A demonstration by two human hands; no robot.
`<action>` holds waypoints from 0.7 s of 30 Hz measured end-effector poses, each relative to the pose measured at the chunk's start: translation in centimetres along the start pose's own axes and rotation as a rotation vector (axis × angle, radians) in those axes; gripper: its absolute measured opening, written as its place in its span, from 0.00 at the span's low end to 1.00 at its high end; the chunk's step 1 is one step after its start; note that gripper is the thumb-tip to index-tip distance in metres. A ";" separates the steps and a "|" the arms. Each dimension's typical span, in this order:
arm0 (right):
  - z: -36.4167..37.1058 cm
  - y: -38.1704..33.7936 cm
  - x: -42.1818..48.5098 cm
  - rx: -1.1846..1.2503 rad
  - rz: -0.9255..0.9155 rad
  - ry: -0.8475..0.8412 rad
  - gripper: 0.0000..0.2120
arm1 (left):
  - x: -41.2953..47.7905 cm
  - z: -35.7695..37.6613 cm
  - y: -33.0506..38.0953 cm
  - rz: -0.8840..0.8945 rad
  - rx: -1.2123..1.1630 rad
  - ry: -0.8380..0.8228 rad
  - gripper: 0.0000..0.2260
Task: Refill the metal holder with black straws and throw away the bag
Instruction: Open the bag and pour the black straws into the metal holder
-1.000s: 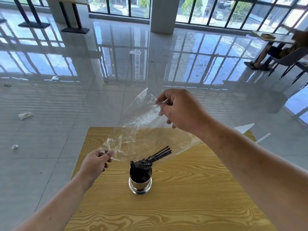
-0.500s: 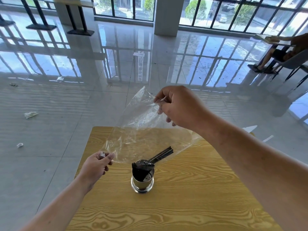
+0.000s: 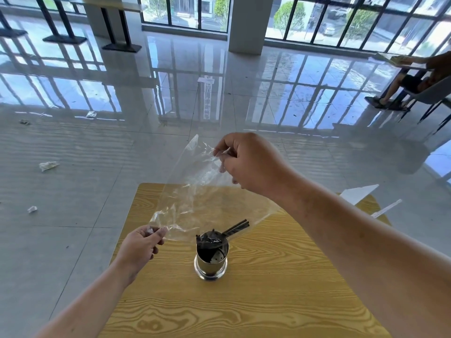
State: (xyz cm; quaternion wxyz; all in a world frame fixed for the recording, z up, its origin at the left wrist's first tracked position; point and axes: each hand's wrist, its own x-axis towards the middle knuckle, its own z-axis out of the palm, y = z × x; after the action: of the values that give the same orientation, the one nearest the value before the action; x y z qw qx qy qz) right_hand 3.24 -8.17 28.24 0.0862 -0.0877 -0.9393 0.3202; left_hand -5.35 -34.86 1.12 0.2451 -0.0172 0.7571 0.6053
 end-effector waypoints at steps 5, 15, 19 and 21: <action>-1.3 -0.9 0.2 0.010 -0.035 0.031 0.05 | 0.3 0.1 -0.2 -0.001 0.016 0.012 0.11; -3.6 -1.7 -0.1 -0.001 -0.074 0.056 0.09 | 0.2 -0.1 0.5 0.056 -0.005 -0.001 0.12; -4.6 -1.8 0.0 -0.020 -0.068 0.062 0.09 | 0.1 -0.1 1.2 0.076 0.002 -0.015 0.12; -4.7 -1.7 -0.1 -0.018 -0.058 0.061 0.08 | 0.1 -0.1 1.4 0.082 0.010 -0.016 0.12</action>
State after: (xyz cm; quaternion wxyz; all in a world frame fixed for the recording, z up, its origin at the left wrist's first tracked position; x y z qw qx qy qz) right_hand 4.19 -6.69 32.95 0.1233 -0.0709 -0.9412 0.3065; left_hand -5.93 -34.56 2.35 0.2264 0.0198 0.7581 0.6112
